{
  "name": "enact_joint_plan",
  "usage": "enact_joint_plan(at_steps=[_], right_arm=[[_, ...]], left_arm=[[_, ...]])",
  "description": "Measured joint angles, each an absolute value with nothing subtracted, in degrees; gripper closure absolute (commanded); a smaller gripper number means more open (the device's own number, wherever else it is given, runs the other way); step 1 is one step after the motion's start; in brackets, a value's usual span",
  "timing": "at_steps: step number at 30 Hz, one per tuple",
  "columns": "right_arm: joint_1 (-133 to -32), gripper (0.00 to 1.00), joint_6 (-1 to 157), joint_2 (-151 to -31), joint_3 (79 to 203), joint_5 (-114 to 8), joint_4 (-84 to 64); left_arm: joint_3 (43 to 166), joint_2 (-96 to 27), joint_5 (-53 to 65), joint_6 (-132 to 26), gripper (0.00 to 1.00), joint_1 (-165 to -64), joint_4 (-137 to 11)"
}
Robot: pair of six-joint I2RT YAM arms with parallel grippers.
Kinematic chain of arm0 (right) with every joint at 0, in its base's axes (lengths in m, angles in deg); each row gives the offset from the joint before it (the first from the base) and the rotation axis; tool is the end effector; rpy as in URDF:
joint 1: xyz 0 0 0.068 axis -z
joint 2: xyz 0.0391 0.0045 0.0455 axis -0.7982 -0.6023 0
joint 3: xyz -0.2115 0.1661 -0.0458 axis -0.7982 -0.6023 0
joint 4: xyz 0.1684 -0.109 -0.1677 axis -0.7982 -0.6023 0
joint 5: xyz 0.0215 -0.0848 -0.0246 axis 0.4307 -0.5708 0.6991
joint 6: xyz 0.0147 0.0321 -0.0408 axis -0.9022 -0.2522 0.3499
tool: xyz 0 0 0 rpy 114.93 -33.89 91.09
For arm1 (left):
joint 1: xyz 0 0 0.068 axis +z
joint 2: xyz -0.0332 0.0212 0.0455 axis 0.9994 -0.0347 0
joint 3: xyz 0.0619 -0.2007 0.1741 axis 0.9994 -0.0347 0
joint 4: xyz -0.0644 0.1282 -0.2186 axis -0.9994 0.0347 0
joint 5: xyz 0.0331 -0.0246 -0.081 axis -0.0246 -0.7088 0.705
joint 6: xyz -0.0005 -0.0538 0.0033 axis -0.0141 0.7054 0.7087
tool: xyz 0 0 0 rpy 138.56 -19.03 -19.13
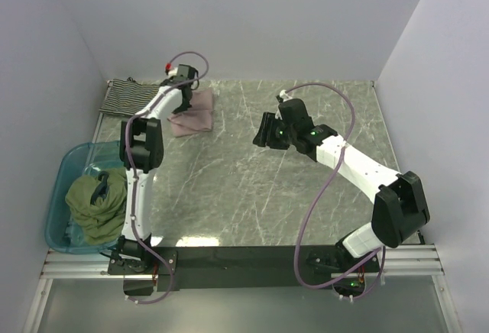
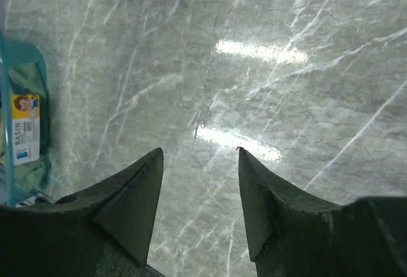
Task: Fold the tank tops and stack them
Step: Neatly place the folded tank top to the corner
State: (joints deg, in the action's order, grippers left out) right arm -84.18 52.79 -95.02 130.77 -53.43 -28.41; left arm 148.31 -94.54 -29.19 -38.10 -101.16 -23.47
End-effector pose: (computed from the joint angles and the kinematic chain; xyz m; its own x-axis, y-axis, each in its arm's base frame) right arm 0.2831 0.1768 0.2827 -0.7671 0.1499 -0.6238 -0.2270 0.8460 0.4824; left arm 0.5068 -0.1018 0.1807 -0.7199 -0.2415 -0.6508 -0.3985 0.9114 0.1026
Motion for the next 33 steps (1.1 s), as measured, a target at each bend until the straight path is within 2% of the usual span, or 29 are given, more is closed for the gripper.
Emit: enact_joint_plan(at_steps=[12, 33], right_arm=[[-84.18, 0.42, 54.73, -95.02, 130.75, -52.17, -29.89], [-84.18, 0.42, 55.34, -96.24, 130.7, -51.99, -30.02]], left_arm=[[160.69, -97.27, -34.74, -48.59, 1.0, -92.99, -22.14], [164.84, -97.27, -29.89, -54.53, 1.0, -86.1, -24.87]])
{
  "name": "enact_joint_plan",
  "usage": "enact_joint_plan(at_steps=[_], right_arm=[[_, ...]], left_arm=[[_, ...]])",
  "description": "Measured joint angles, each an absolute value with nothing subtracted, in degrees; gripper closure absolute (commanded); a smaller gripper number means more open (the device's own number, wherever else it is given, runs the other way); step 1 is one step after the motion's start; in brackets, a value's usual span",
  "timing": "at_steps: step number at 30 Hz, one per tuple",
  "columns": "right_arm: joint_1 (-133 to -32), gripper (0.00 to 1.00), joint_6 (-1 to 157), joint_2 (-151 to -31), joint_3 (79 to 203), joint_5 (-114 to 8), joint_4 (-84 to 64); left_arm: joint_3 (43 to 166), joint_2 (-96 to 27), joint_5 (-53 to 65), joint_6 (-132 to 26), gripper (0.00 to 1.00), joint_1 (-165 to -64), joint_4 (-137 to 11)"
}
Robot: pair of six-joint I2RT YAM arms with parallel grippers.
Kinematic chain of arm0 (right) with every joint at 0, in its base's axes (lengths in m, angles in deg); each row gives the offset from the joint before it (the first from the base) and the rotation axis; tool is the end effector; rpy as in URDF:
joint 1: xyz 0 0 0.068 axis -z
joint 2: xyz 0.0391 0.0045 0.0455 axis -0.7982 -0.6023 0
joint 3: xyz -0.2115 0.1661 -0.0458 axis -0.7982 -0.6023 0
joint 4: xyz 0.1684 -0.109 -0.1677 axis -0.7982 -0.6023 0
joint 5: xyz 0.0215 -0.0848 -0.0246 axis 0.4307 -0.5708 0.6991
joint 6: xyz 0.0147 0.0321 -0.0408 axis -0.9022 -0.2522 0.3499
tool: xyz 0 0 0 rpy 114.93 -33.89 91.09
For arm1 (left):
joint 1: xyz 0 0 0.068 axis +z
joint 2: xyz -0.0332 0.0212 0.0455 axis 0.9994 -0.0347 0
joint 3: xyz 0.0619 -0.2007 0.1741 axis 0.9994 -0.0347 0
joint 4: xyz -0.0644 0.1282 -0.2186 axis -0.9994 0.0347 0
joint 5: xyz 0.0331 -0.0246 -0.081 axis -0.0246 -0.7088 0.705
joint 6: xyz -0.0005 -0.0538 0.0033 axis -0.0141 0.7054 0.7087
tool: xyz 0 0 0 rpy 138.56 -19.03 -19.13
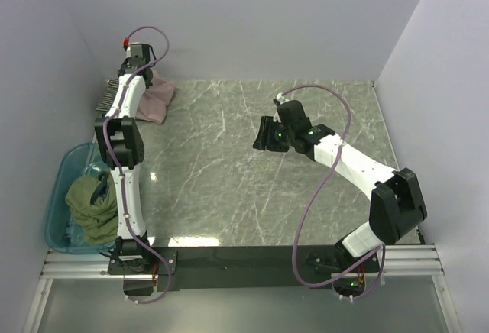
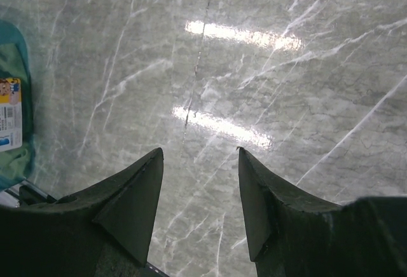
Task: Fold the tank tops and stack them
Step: Neatly place the folded tank top to the corner
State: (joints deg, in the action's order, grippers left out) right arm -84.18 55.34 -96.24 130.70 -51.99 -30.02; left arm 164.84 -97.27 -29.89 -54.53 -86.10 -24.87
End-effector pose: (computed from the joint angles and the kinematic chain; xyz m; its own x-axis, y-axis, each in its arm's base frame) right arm 0.2838 0.1783 0.2733 -0.7904 0.0893 -0.6060 -0.2539 0.8526 0.4568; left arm 0.5450 0.0347 0.2501 -0.5975 -0.1763 -0.7823 -0.4855 0.8559 0.1780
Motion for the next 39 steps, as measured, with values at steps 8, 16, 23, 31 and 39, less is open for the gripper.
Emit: enact_joint_plan(at_steps=[8, 16, 23, 31, 39], right_arm=[[-84.18, 0.42, 55.34, -97.34, 130.7, -52.01, -30.37], [-84.21, 0.42, 55.5, -97.95, 130.77, -52.01, -30.42], [-84.58, 0.43, 55.52, -99.08, 131.1, -52.04, -30.83], [-85.08, 0.43, 55.5, -100.31, 131.78, -52.32, -31.58], [-85.36, 0.43, 55.24, -100.88, 131.8, -52.71, -31.73]], left_arm=[[164.84, -97.22, -27.42, -54.56, 1.0, -83.52, -26.2], [164.84, -97.22, -24.01, -54.4, 1.0, -81.47, -27.03], [164.84, -97.22, -20.42, -53.84, 1.0, -78.56, -27.99], [165.06, -97.25, -15.22, -52.15, 1.0, -74.32, -30.05], [165.78, -97.25, -11.62, -51.37, 1.0, -72.57, -30.81]])
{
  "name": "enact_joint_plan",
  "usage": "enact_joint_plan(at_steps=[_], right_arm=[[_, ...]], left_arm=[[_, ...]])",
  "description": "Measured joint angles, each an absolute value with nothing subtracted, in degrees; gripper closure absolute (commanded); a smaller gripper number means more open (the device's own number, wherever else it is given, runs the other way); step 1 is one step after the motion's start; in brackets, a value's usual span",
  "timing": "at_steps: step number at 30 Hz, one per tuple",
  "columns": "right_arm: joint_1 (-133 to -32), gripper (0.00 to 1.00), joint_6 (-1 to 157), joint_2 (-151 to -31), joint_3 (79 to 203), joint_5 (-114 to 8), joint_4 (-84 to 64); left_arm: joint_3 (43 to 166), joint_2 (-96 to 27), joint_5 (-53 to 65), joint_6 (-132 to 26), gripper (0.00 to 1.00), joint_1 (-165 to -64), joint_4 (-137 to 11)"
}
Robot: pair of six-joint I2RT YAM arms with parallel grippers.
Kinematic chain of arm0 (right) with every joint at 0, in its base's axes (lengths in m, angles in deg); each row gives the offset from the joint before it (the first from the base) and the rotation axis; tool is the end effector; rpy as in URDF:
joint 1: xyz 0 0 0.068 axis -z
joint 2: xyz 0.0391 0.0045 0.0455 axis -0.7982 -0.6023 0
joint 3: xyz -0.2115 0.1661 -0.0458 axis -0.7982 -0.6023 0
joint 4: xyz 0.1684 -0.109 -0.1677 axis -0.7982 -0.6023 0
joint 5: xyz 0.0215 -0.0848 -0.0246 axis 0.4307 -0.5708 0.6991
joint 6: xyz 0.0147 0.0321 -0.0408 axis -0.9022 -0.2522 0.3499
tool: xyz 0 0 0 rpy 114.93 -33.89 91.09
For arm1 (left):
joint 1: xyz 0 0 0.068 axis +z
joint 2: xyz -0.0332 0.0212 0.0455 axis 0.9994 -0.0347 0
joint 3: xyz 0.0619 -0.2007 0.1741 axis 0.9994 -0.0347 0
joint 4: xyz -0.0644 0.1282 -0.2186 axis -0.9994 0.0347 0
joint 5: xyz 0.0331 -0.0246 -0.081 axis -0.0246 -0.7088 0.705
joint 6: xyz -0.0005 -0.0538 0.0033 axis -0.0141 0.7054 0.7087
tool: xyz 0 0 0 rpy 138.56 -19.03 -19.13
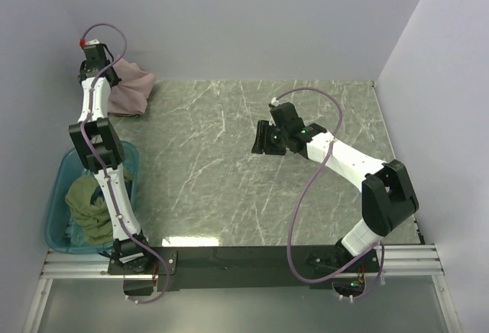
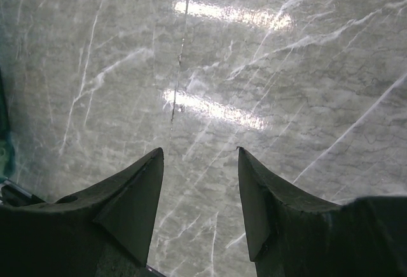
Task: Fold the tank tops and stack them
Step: Neatly place the folded tank top to the corner
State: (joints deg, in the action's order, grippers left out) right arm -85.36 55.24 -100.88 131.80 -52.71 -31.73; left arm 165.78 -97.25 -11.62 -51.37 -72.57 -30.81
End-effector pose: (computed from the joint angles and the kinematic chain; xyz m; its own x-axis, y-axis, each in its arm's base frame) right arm 0.2904 0.1901 0.2512 -0.8340 0.0493 -0.5495 -0.2300 0.8743 0.4275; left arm 0.5345 0.1537 0.2622 -0.4544 -0.3614 -0.8142 -0.5094 0.8552 -0.0952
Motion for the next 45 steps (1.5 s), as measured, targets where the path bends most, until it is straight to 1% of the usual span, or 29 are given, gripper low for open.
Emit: enact_joint_plan(at_steps=[13, 24, 42, 44, 45], right_arm=[[-85.69, 0.43, 54.84, -100.88, 131.8, -53.65, -31.93], [-85.74, 0.43, 54.82, -100.85, 131.8, -54.18, -31.95], [-85.76, 0.43, 54.82, -100.88, 131.8, -54.09, -31.95], [-85.82, 0.43, 54.82, -100.88, 131.8, -53.98, -31.93], [-85.87, 0.43, 54.82, -100.9, 131.8, -53.92, -31.93]], left_arm=[[164.09, -94.49, -8.01, -51.47, 1.0, -74.32, -33.02], [163.94, -90.25, -7.92, -51.93, 1.0, -77.29, -34.68], [160.6, -90.51, -6.65, -50.64, 0.99, -74.25, -36.87], [160.16, -91.43, -6.61, -49.88, 0.93, -73.03, -37.7], [159.88, -92.11, -6.61, -49.27, 0.87, -72.33, -38.29]])
